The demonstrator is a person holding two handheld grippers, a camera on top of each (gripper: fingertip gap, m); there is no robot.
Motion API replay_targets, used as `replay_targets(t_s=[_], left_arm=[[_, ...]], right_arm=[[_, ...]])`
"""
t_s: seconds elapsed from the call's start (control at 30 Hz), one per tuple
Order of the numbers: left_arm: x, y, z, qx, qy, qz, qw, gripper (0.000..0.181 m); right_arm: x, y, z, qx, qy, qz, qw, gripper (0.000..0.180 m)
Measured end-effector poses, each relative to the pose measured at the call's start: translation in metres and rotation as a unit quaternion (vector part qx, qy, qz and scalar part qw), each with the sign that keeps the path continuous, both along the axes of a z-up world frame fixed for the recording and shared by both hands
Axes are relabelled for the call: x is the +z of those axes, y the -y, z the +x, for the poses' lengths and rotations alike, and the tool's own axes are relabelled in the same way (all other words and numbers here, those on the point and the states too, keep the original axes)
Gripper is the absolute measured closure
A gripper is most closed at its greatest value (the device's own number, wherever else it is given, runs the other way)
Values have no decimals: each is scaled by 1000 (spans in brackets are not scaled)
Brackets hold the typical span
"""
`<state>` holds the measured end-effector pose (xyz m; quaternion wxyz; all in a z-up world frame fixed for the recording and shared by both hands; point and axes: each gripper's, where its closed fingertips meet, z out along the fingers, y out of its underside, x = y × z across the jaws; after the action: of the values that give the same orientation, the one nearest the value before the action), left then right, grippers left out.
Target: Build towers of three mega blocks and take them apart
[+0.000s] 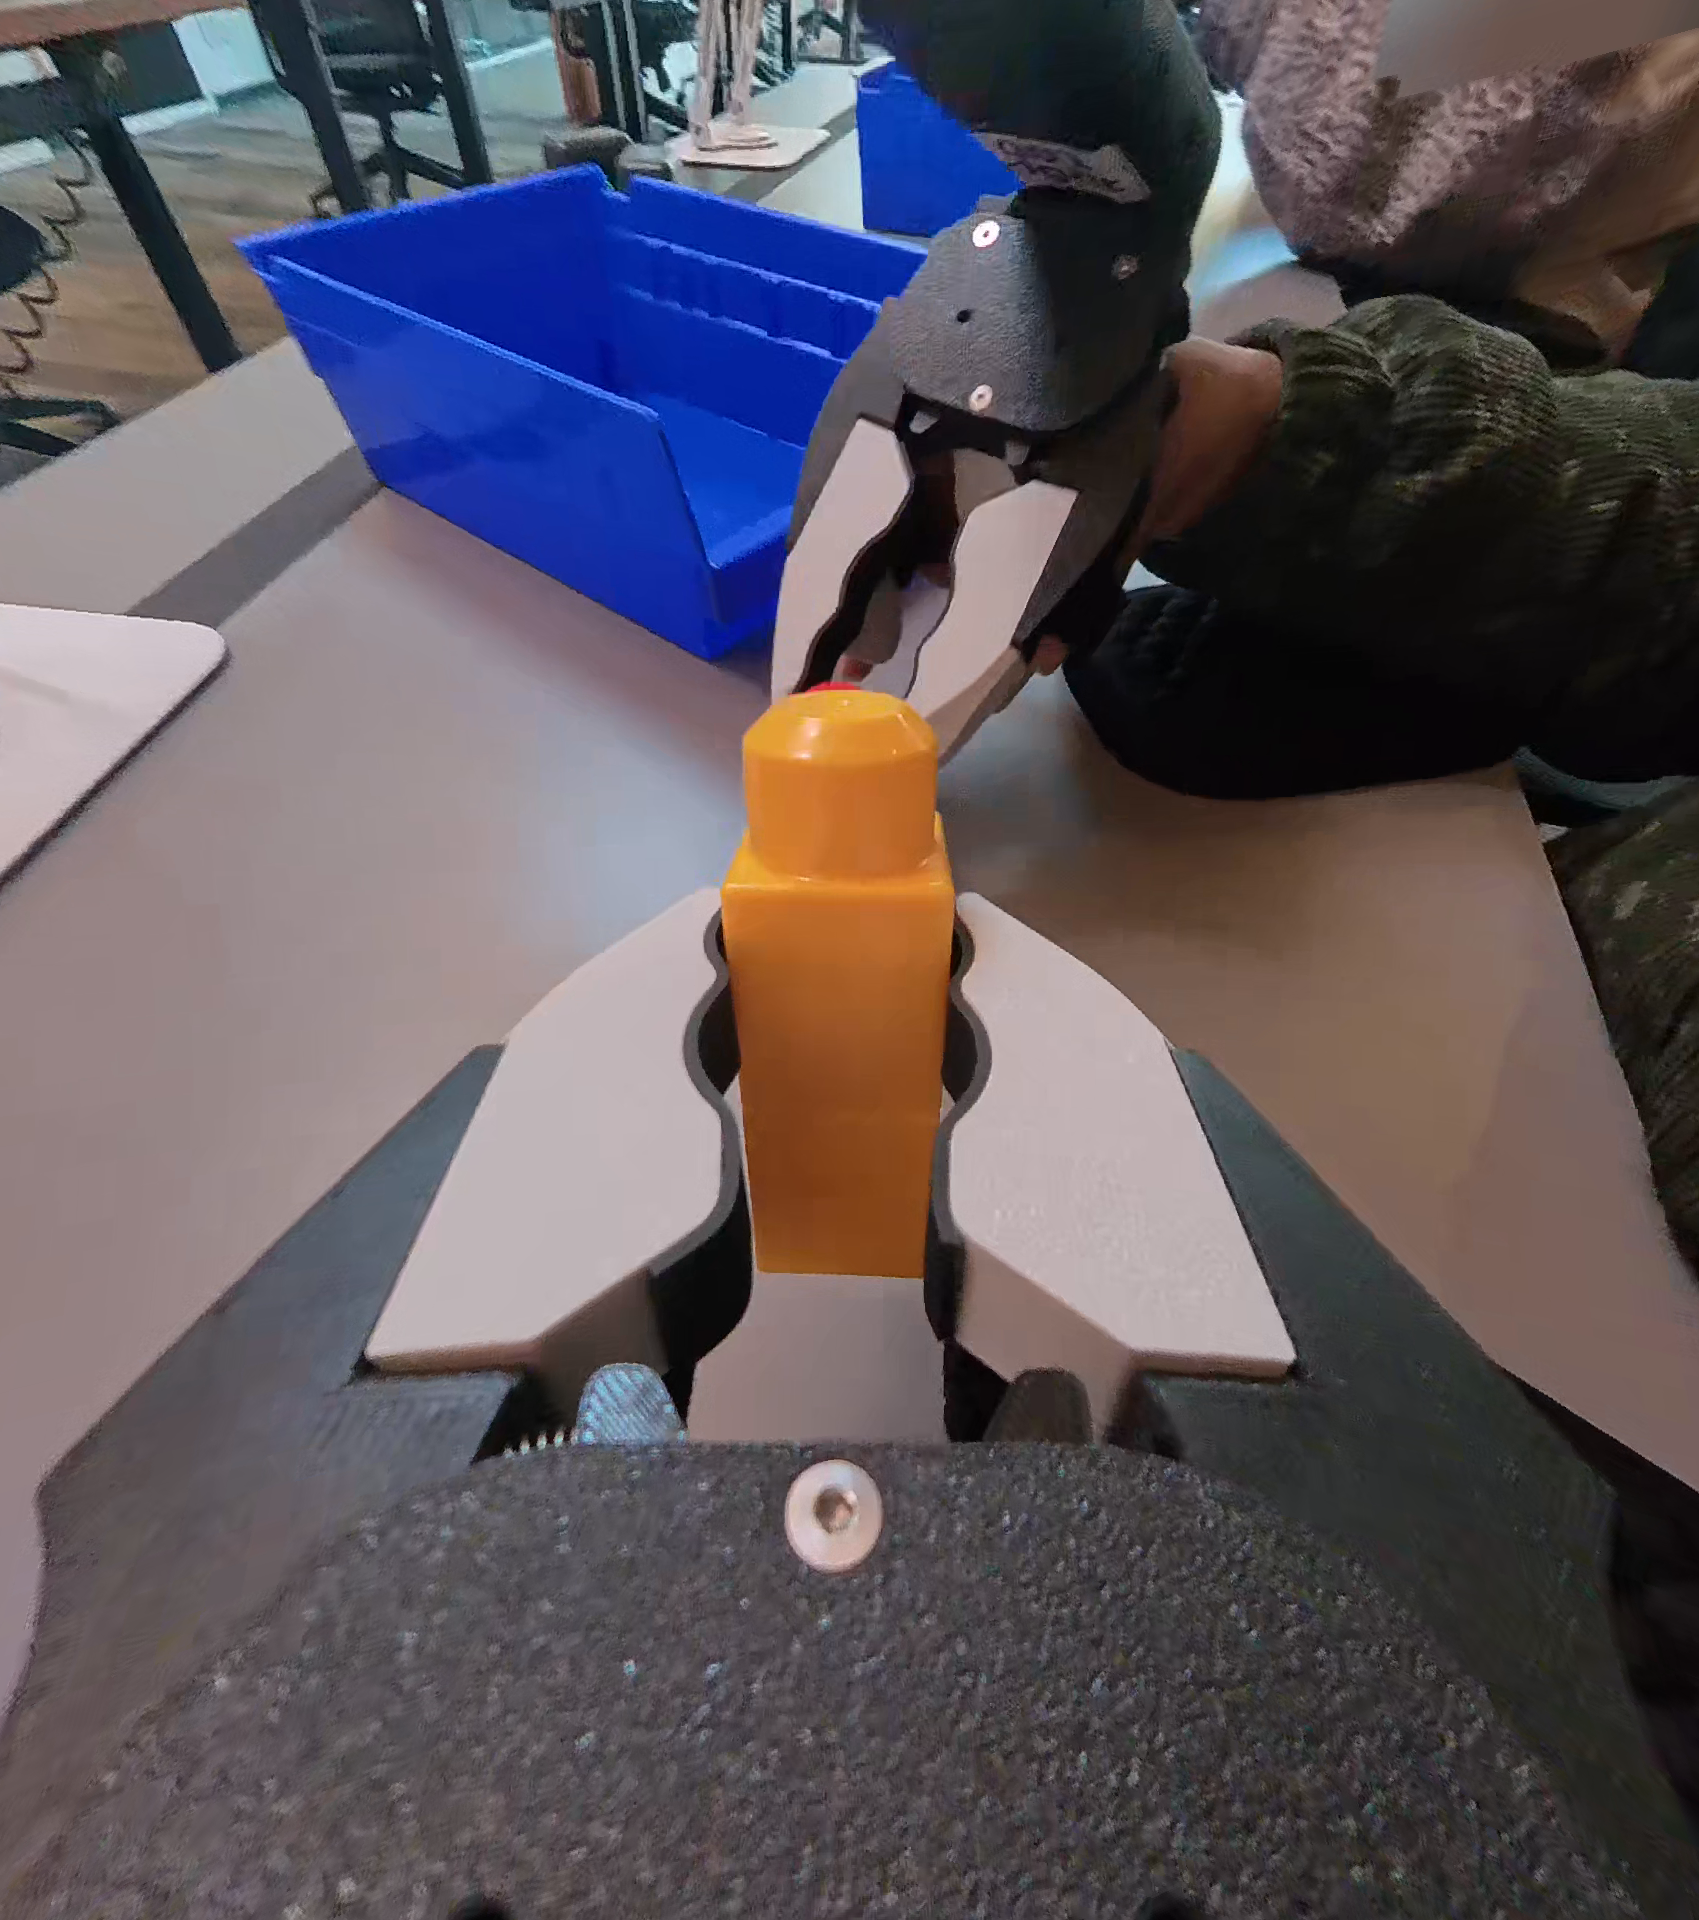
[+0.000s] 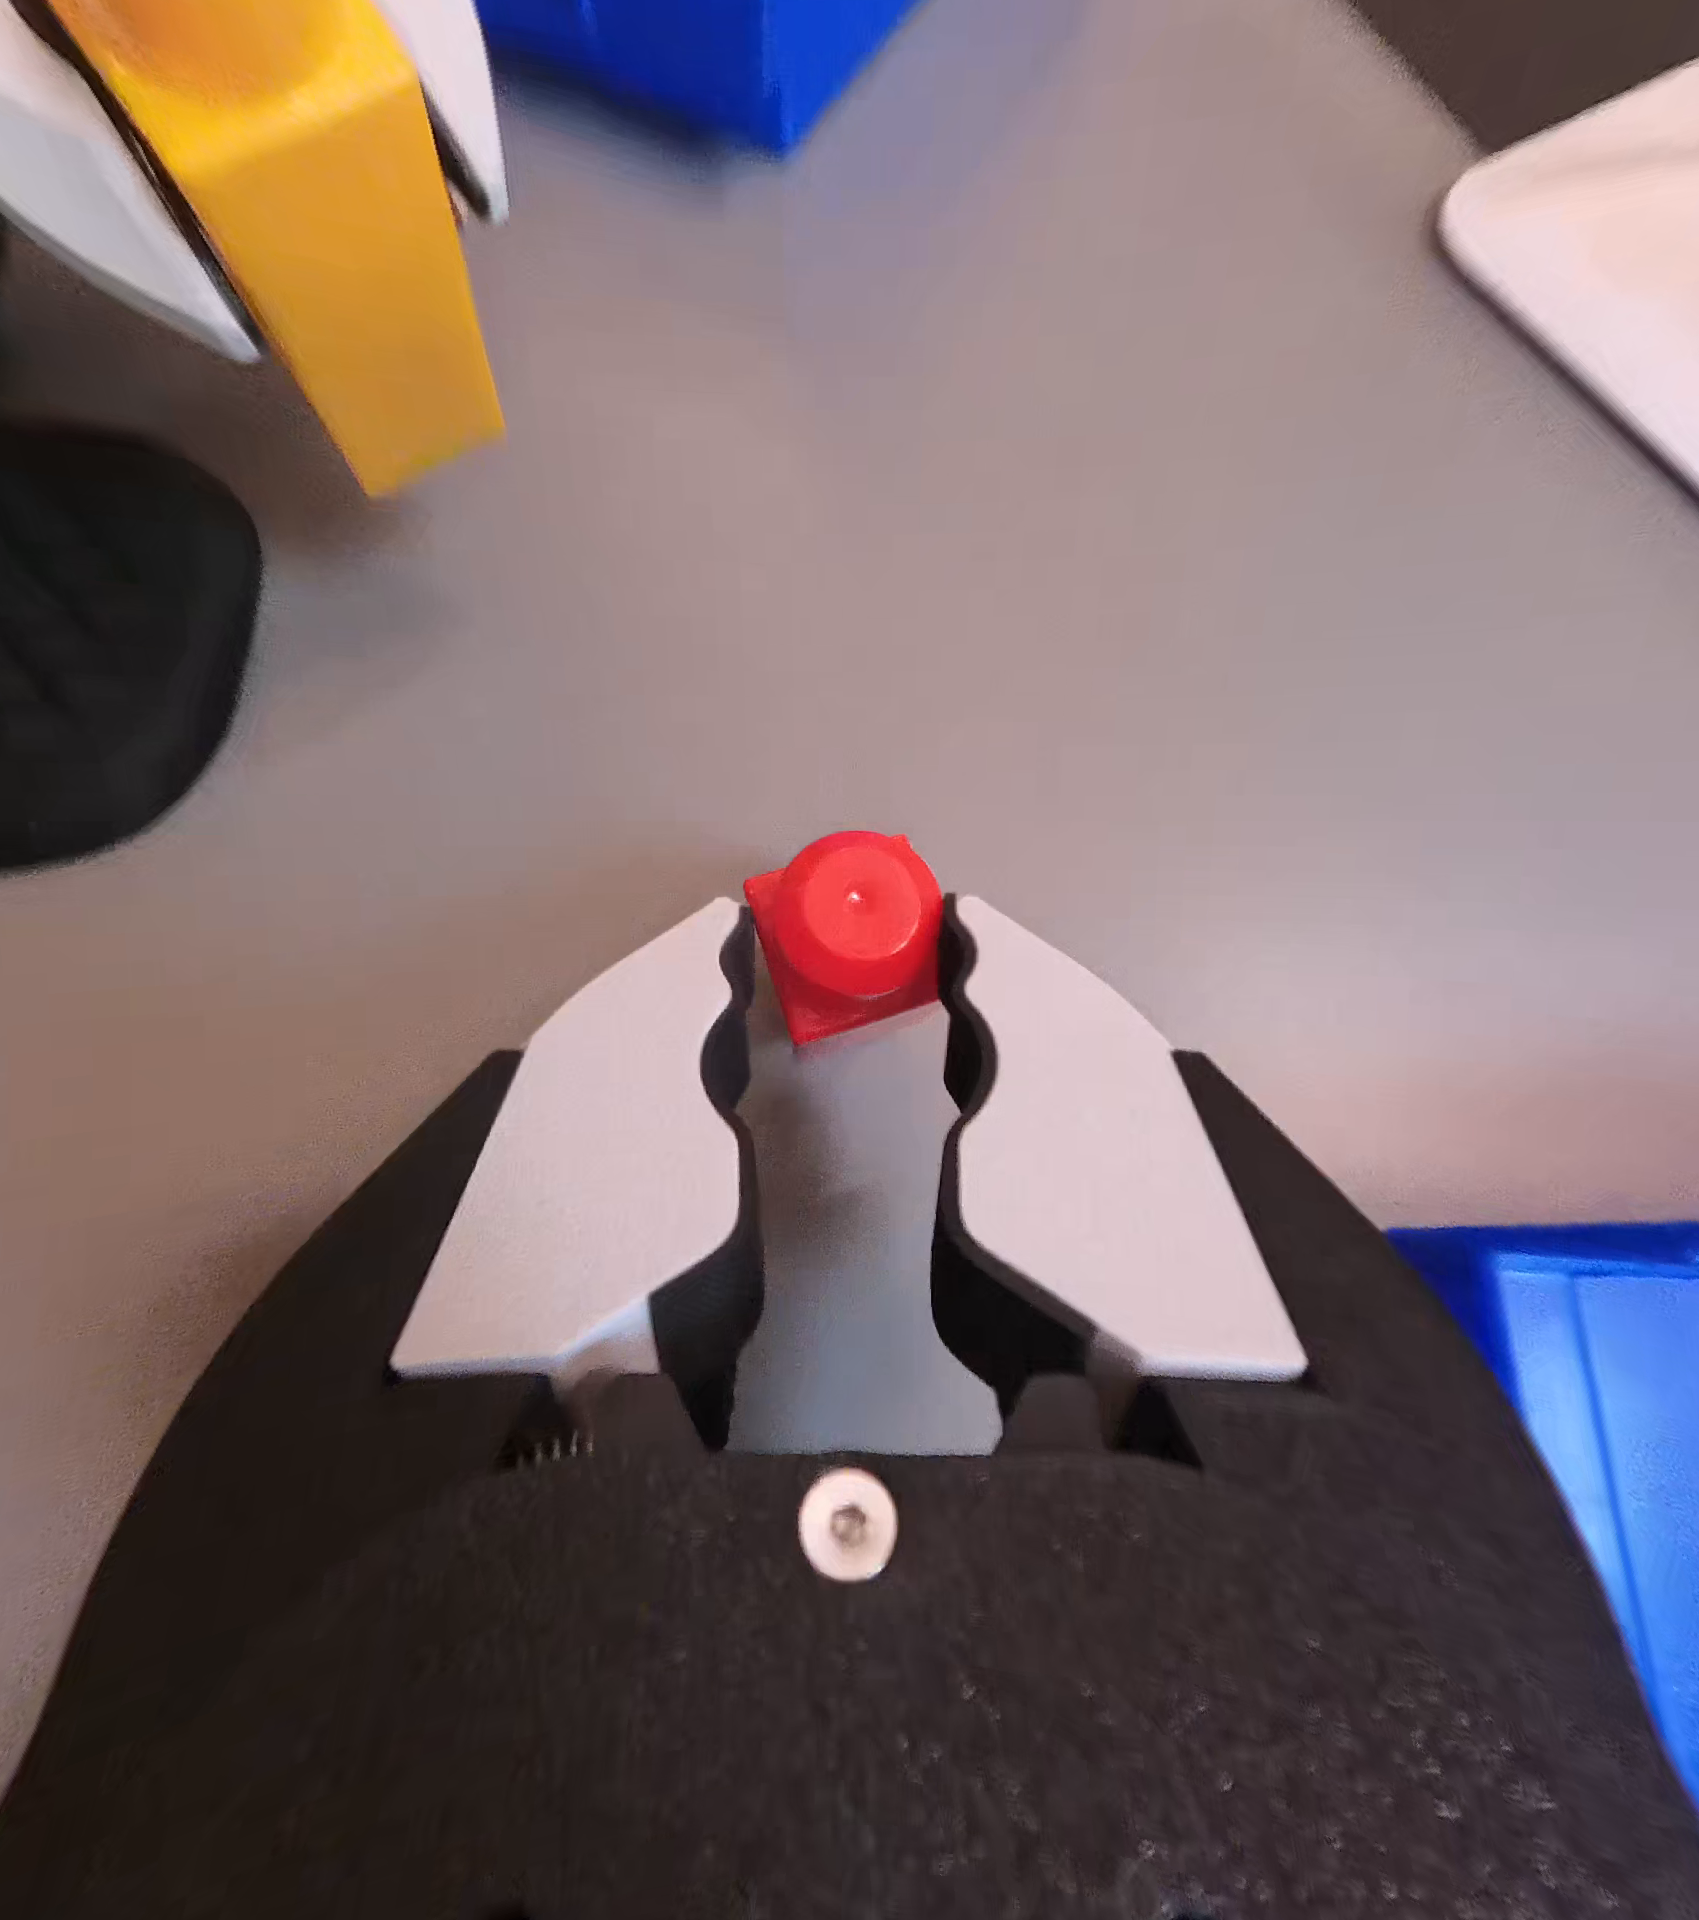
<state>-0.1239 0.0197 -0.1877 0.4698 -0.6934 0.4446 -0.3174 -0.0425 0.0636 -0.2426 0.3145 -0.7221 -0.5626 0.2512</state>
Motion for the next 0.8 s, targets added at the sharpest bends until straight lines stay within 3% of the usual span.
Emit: replay_targets(t_s=[0.1, 0.13, 0.17, 0.23, 0.37, 0.43, 0.47, 0.57, 0.63, 0.7, 0.8], left_arm=[[-10, 9, 13, -26, -10, -9, 1000, 145], [-14, 11, 17, -31, -20, -9, 999, 145], [-17, 13, 20, -35, -30, -6, 999, 145], [-21, 18, 26, -45, -45, -4, 998, 145], [-28, 28, 39, -67, -65, -5, 996, 145], [-30, 32, 44, -76, -71, -3, 995, 145], [-33, 35, 45, -82, -81, 0, 993, 144], [-27, 35, 45, -85, -68, 27, 994, 143], [-25, 31, 40, -78, -70, 37, 994, 128], [-23, 33, 39, -83, -55, 26, 995, 144], [-15, 34, 38, -90, -48, 16, 995, 144]], right_arm=[[-16, 4, -1, 6, 33, 2, 999, 143], [-16, 2, -2, 7, 35, 20, 999, 130], [-11, 2, -4, 14, 28, 36, 999, 117], [16, 19, -17, 59, -45, 51, 996, 111], [61, 66, -42, 143, -167, 22, 975, 118], [57, 79, -50, 164, -168, 9, 972, 133], [54, 83, -52, 171, -167, 8, 971, 149], [60, 84, -50, 175, -177, 3, 968, 151], [75, 81, -45, 168, -214, -2, 962, 151], [88, 77, -38, 160, -246, -4, 956, 151], [93, 77, -36, 160, -257, -4, 953, 151]])
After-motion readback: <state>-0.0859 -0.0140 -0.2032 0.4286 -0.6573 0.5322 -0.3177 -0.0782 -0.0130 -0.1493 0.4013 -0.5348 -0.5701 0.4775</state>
